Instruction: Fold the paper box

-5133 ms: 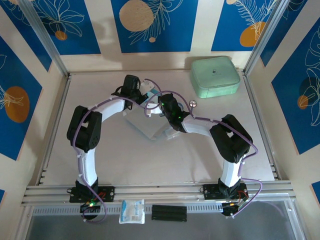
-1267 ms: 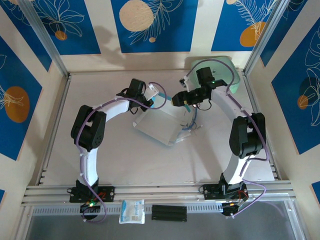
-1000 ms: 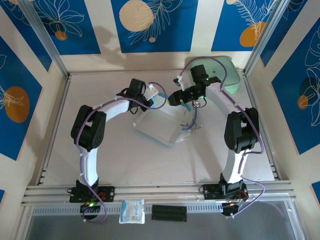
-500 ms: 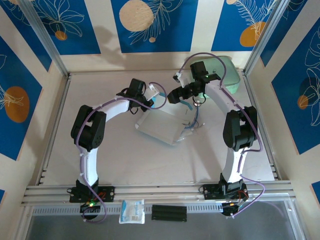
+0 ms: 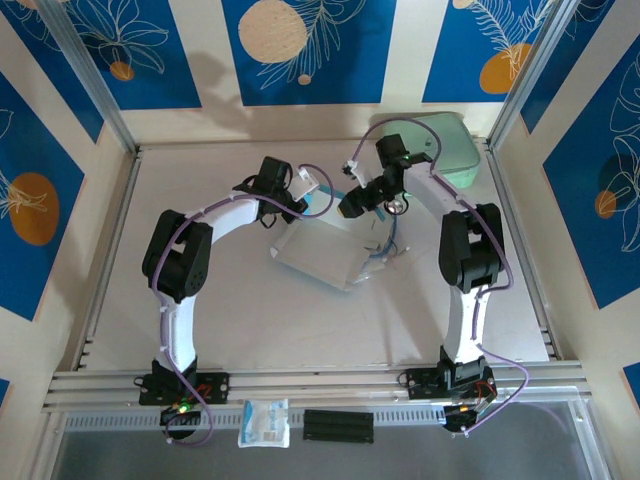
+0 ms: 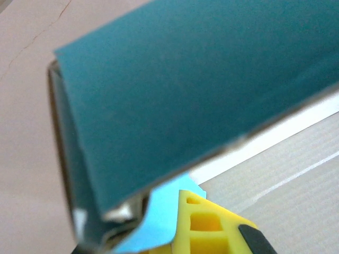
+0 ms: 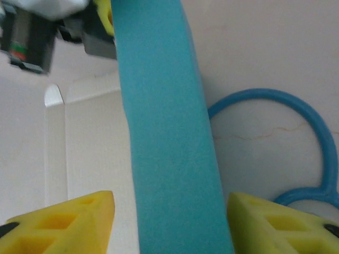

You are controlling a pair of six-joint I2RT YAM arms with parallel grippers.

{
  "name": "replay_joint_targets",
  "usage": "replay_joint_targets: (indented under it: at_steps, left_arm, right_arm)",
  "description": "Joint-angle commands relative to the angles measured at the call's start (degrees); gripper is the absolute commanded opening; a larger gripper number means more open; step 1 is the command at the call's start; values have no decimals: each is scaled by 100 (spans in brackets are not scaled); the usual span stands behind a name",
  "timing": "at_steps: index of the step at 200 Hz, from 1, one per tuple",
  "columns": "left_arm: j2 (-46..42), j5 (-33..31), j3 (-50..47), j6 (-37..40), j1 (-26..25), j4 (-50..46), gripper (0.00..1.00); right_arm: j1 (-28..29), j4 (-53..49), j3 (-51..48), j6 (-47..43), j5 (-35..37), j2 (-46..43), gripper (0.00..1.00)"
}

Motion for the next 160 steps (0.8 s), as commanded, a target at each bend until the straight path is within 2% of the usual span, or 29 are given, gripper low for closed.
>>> replay_joint_targets:
  at_steps: [1, 19, 35, 50, 74, 120, 160]
  left_arm:
    - [112, 277, 85, 128, -85, -329, 5]
    - [120, 302, 95, 170, -77, -320, 6]
    - [113, 328, 88, 279, -85, -288, 15]
    - [78, 398, 71, 443, -85, -249, 19]
    - [23, 413, 83, 589, -63, -201, 27]
    - [23, 731, 118, 447, 20, 61, 34]
    - [50, 656, 228, 447, 46, -24, 36]
  right_arm:
    - [17, -193, 177, -179, -289, 36, 50]
    - [52, -142, 133, -256, -323, -2, 40]
    - [93, -165, 122, -358, -248, -29, 32]
    - [150, -180, 115, -449, -109, -31, 26]
    - [230, -200, 104, -607, 177, -24, 24]
    - [363, -290, 98, -805, 391, -21, 22]
    - [365, -327, 62, -867, 385, -33, 21]
